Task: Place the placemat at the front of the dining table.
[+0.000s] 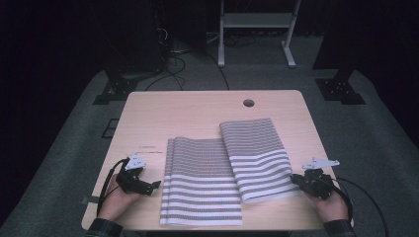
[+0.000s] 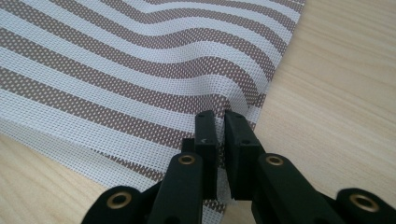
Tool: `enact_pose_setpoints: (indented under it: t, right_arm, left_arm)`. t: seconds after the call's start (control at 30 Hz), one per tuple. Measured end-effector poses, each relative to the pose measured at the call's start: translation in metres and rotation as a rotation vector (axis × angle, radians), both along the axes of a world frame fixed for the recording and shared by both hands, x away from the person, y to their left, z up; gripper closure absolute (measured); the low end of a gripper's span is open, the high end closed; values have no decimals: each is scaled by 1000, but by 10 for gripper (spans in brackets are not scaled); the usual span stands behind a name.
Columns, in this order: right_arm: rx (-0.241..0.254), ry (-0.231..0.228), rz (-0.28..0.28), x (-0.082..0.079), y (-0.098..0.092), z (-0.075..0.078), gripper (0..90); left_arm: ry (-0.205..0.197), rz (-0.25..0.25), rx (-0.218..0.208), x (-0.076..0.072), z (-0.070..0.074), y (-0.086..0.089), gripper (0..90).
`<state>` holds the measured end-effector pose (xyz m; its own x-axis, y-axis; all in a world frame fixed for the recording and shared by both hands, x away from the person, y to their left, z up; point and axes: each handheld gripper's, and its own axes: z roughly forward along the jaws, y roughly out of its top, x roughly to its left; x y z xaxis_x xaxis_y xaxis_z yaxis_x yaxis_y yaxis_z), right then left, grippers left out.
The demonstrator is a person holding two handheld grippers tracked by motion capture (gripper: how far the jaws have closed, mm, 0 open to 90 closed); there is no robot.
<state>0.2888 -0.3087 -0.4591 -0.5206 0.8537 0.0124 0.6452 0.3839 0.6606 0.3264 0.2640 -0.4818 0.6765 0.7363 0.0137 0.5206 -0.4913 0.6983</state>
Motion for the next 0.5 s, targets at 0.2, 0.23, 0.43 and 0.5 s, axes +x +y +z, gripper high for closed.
enact_pose_setpoints:
  t: [0.2, 0.23, 0.43, 0.5]
  right_arm:
    - [20, -24, 6, -1, 1, 6, 854]
    - [22, -27, 6, -1, 1, 6, 856]
    - [41, -54, 16, -3, 3, 13, 862]
    - [44, -63, 23, -4, 4, 15, 863]
  left_arm:
    - [0, -1, 1, 0, 0, 0, 0]
    - [2, 0, 0, 0, 0, 0, 0]
    - [1, 0, -1, 0, 0, 0, 0]
    - [3, -1, 1, 0, 0, 0, 0]
